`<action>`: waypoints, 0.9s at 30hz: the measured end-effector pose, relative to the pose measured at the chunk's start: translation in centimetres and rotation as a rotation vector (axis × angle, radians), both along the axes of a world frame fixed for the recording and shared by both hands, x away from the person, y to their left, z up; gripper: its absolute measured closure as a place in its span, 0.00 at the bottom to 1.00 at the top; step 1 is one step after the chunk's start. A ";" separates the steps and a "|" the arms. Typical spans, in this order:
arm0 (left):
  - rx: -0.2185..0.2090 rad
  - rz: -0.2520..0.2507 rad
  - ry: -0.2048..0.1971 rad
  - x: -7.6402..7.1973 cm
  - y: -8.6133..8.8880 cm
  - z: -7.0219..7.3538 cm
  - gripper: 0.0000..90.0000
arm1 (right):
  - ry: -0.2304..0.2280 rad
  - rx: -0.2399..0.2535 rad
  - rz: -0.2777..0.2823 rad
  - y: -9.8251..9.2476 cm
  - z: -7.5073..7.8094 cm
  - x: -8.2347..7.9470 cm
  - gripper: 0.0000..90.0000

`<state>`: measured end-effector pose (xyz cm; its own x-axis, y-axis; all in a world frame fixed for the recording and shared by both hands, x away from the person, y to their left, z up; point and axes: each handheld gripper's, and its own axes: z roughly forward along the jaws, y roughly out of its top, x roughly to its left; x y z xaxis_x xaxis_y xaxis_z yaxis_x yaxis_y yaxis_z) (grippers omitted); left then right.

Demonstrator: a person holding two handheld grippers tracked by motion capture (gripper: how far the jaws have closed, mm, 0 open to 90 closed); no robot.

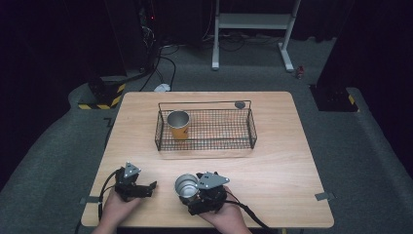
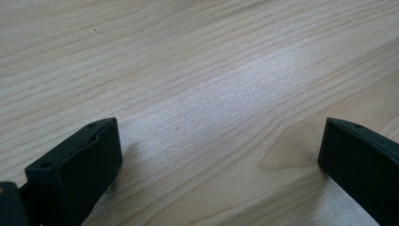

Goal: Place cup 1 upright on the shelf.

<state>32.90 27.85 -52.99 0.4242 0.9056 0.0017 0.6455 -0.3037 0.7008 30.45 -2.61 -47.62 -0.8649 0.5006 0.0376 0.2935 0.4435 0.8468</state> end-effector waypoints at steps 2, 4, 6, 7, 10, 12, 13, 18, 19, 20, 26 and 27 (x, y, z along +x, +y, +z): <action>0.000 0.000 -0.001 0.0 0.0 0.0 0.00 | -0.002 -0.004 0.001 0.1 -0.1 0.0 0.10; 0.000 0.000 0.000 0.0 0.0 0.0 0.00 | 0.007 -0.008 0.000 0.2 -0.3 0.2 0.10; 0.000 0.000 0.000 0.0 0.0 0.0 0.00 | 0.008 -0.017 -0.001 0.3 -0.5 0.3 0.10; 0.000 0.000 0.000 0.0 0.0 0.0 0.00 | 0.011 -0.021 -0.003 0.4 -0.7 0.3 0.10; 0.000 0.001 0.000 0.0 0.0 0.0 0.00 | 0.019 -0.018 0.000 0.4 -1.0 0.5 0.10; 0.001 -0.001 0.000 0.0 0.0 0.0 0.00 | 0.024 -0.015 -0.002 0.5 -1.1 0.6 0.10; 0.000 0.001 0.000 0.0 0.0 0.0 0.00 | 0.021 -0.011 -0.004 0.5 -1.1 0.7 0.10; -0.001 0.004 -0.005 0.0 0.0 0.0 0.00 | 0.017 -0.012 -0.001 0.8 -1.4 0.6 0.10; -0.001 0.004 -0.005 0.0 0.0 0.0 0.00 | 0.017 -0.012 -0.001 0.8 -1.4 0.6 0.10; -0.001 0.004 -0.005 0.0 0.0 0.0 0.00 | 0.019 -0.018 0.001 1.0 -1.5 0.6 0.10; -0.002 0.005 -0.004 0.0 0.0 0.0 0.00 | 0.023 -0.026 0.000 1.1 -2.1 0.9 0.10; -0.002 0.005 -0.004 0.0 0.0 0.0 0.00 | 0.023 -0.026 0.000 1.1 -2.1 0.9 0.10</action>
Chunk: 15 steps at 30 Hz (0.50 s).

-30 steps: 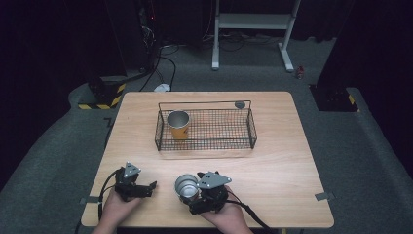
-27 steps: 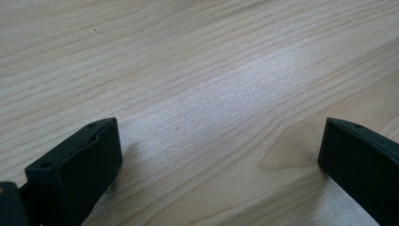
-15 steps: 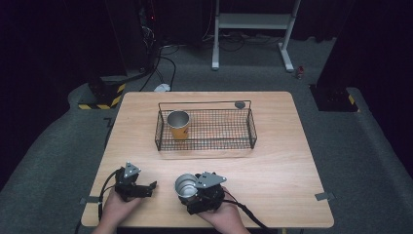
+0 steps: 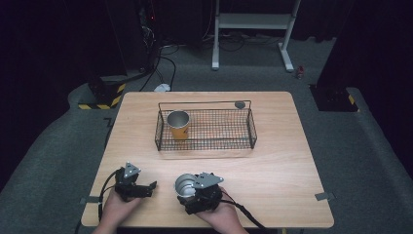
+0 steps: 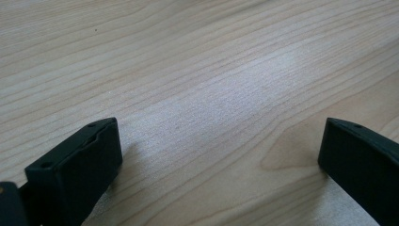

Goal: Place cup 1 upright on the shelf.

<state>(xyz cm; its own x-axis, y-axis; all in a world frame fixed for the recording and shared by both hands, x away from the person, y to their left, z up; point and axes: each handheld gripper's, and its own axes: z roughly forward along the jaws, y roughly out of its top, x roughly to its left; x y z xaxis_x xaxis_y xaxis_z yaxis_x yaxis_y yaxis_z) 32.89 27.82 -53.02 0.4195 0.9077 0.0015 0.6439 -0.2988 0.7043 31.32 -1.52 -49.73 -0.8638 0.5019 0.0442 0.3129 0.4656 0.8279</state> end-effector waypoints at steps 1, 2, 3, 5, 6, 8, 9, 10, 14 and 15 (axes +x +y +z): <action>0.000 0.000 0.000 0.0 0.0 0.0 0.00 | -0.002 -0.003 0.002 0.0 0.0 0.0 0.10; -0.001 -0.001 0.002 0.0 0.0 0.0 0.00 | 0.001 -0.004 -0.001 0.0 0.0 0.1 0.10; -0.001 -0.001 0.003 0.0 0.0 0.0 0.00 | 0.000 0.002 -0.002 0.1 0.0 0.1 0.10; 0.000 0.000 0.002 0.0 0.0 0.0 0.00 | 0.007 0.008 -0.001 0.1 0.0 0.2 0.11; 0.000 0.001 0.002 0.0 0.0 0.0 0.00 | 0.007 0.010 0.003 0.1 -0.1 0.3 0.11; 0.001 0.000 0.000 0.0 0.0 0.0 0.00 | 0.011 0.012 0.003 0.2 -0.1 0.3 0.11; 0.003 -0.001 -0.001 0.0 0.0 0.0 0.00 | 0.011 0.011 0.012 0.3 -0.2 0.4 0.11; 0.003 -0.001 -0.001 0.0 0.0 0.0 0.00 | 0.011 0.011 0.012 0.3 -0.2 0.4 0.11; 0.004 0.000 -0.002 0.0 0.0 0.0 0.00 | -0.007 0.003 0.007 0.6 -0.3 0.3 0.16; 0.005 -0.002 -0.002 -0.1 0.0 0.0 0.00 | -0.015 -0.001 0.007 0.6 -0.2 0.3 0.17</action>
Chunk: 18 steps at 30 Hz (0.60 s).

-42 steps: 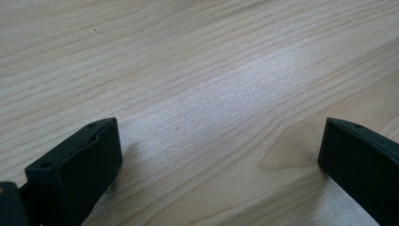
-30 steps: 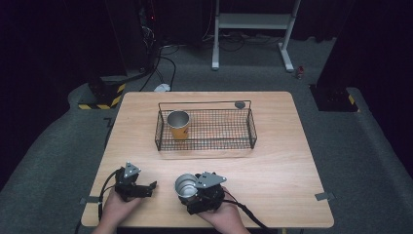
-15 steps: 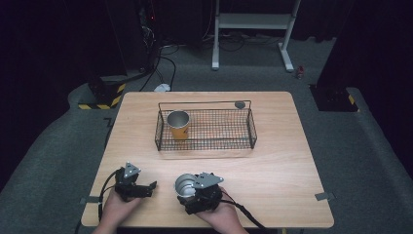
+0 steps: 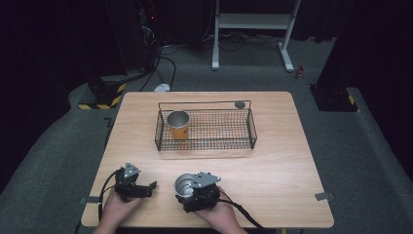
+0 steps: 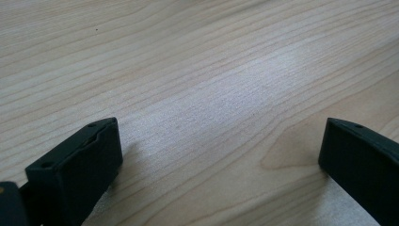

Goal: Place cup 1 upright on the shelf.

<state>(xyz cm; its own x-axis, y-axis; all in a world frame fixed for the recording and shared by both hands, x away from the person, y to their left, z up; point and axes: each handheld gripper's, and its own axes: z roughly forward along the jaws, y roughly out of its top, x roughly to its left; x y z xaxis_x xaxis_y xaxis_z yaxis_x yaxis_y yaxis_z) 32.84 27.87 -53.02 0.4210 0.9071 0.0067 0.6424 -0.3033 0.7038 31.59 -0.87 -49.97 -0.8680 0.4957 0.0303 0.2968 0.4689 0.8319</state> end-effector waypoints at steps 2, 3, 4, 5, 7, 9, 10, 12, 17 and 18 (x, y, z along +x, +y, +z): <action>0.001 -0.001 0.000 0.0 0.0 0.0 0.00 | -0.011 -0.007 0.000 0.0 0.0 0.0 0.19; 0.001 -0.001 0.000 0.0 0.0 0.0 0.00 | -0.014 -0.008 -0.003 0.0 0.0 0.0 0.19; 0.001 -0.001 0.000 0.0 0.0 0.0 0.00 | -0.014 -0.008 -0.003 0.0 0.0 0.0 0.19; 0.001 0.000 0.000 0.0 0.0 0.0 0.00 | -0.017 -0.010 -0.005 0.0 0.0 0.0 0.20; 0.000 0.001 0.000 0.0 0.0 0.0 0.00 | -0.014 -0.014 -0.011 -0.1 0.2 0.0 0.20; 0.000 0.002 0.000 0.0 0.0 0.0 0.00 | -0.013 -0.012 -0.016 -0.2 0.2 0.0 0.20; 0.002 0.000 0.001 0.0 0.0 0.0 0.00 | -0.021 -0.012 -0.014 -0.3 0.3 0.0 0.20; 0.002 -0.001 0.000 0.0 0.0 0.0 0.00 | -0.031 -0.006 -0.022 -0.6 0.6 0.0 0.21; 0.000 0.002 -0.001 0.0 0.0 0.0 0.00 | -0.037 0.005 -0.042 -1.3 1.0 0.1 0.21; 0.000 0.001 0.000 0.0 0.0 0.0 0.00 | -0.045 0.002 -0.053 -1.6 1.2 0.2 0.21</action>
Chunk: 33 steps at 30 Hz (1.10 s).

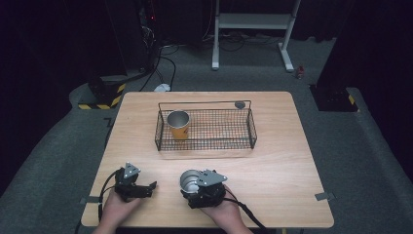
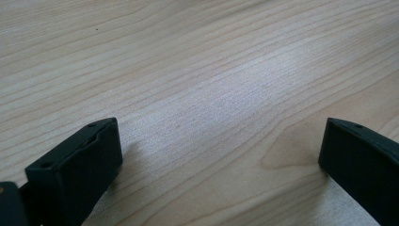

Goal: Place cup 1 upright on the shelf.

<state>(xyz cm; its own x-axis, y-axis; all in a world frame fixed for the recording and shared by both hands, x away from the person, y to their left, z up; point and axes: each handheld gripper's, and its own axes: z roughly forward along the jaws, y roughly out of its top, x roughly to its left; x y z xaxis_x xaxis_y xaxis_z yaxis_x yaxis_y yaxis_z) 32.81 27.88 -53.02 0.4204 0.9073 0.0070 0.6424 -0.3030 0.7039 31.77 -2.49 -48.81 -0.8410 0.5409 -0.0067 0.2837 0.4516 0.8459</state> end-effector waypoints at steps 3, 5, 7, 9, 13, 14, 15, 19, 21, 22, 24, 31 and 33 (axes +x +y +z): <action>0.001 0.002 0.000 0.0 0.0 0.0 0.00 | -0.001 0.010 -0.006 -0.3 0.1 0.0 0.21; 0.000 0.002 0.000 0.0 0.0 0.0 0.00 | -0.006 0.005 -0.013 -0.5 0.1 0.0 0.21; -0.003 0.003 0.000 0.0 0.0 0.0 0.00 | -0.015 0.004 -0.025 -0.9 0.2 0.2 0.21; -0.005 0.003 0.001 0.1 -0.1 0.0 0.00 | -0.011 0.015 -0.039 -1.4 0.3 0.4 0.21; -0.005 0.002 0.003 0.1 -0.1 0.0 0.00 | -0.014 0.014 -0.067 -2.2 0.2 0.7 0.21; -0.005 0.002 0.002 0.1 -0.1 0.0 0.00 | -0.018 0.011 -0.075 -2.4 0.3 0.8 0.21; -0.005 0.002 0.002 0.1 -0.1 0.0 0.00 | -0.017 0.011 -0.082 -2.5 0.3 0.9 0.21; -0.005 0.002 0.002 0.1 -0.1 0.0 0.00 | -0.021 0.017 -0.107 -3.4 0.4 1.2 0.21; -0.005 0.000 0.001 0.1 0.0 0.0 0.00 | -0.017 0.009 -0.120 -3.8 0.4 1.4 0.21; -0.005 0.002 0.000 0.1 -0.1 0.0 0.00 | -0.018 0.015 -0.129 -4.1 0.4 1.5 0.21; -0.002 0.002 0.000 0.0 0.0 0.0 0.00 | -0.016 0.020 -0.142 -4.5 0.5 1.6 0.21; -0.003 -0.002 0.005 0.2 0.0 0.0 0.00 | -0.017 0.022 -0.176 -5.5 0.5 1.7 0.21; -0.005 0.000 0.003 0.1 0.0 0.0 0.00 | -0.018 0.021 -0.187 -5.8 0.4 1.8 0.21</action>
